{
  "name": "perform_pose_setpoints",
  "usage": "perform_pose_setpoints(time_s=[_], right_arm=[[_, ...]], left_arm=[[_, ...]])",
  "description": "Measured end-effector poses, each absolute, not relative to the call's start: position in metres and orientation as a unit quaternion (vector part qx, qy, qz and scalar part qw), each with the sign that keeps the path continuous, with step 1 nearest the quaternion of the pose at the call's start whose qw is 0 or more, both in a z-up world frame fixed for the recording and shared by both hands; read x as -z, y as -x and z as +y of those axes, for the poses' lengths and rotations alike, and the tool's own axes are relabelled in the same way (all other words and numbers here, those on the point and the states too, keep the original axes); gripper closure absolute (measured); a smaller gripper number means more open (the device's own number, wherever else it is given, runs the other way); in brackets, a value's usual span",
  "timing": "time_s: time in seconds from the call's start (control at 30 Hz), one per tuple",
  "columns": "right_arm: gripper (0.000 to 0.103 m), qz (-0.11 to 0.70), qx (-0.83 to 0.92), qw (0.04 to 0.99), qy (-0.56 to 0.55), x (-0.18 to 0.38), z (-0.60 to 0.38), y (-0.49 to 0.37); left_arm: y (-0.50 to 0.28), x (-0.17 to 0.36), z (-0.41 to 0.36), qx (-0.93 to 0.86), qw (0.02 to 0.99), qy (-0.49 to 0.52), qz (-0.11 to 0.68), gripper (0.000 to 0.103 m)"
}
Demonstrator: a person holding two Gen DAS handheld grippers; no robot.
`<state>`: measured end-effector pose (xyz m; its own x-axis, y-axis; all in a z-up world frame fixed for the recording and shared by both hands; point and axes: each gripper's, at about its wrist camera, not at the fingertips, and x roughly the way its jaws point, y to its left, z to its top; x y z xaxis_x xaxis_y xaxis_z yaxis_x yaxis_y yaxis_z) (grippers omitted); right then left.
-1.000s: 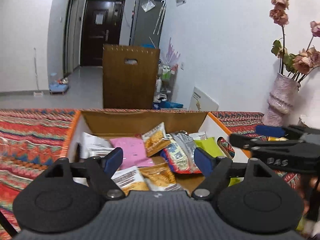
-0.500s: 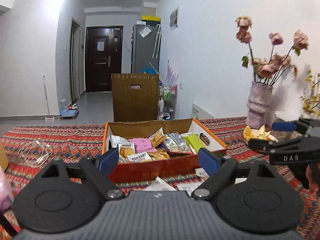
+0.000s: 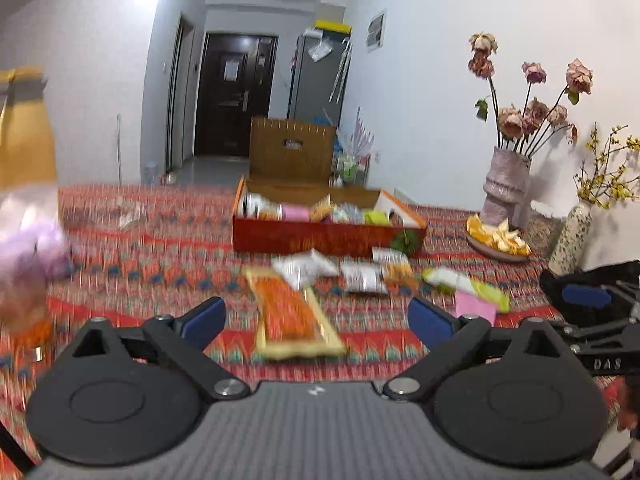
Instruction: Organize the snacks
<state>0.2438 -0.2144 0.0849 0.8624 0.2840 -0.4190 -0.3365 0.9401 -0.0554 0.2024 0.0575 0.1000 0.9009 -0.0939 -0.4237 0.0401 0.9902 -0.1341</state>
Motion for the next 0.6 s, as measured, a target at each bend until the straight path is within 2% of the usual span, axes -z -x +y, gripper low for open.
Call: perform_pose_setpoints(time_s=[0.27,0.6], right_arm=[[0.008,0.250,-0.165,0.953,0.048,-0.039,-0.229,-0.174],[0.008,0.271,-0.160,0.949,0.019,-0.024,-0.242,-0.183]], left_arm=[[-0.162,-0.064,0.055,0.025,0.959,0.073,0.274,0.003],[-0.173,-0.060,0.046,0.026,0.956,0.067,0.286,0.003]])
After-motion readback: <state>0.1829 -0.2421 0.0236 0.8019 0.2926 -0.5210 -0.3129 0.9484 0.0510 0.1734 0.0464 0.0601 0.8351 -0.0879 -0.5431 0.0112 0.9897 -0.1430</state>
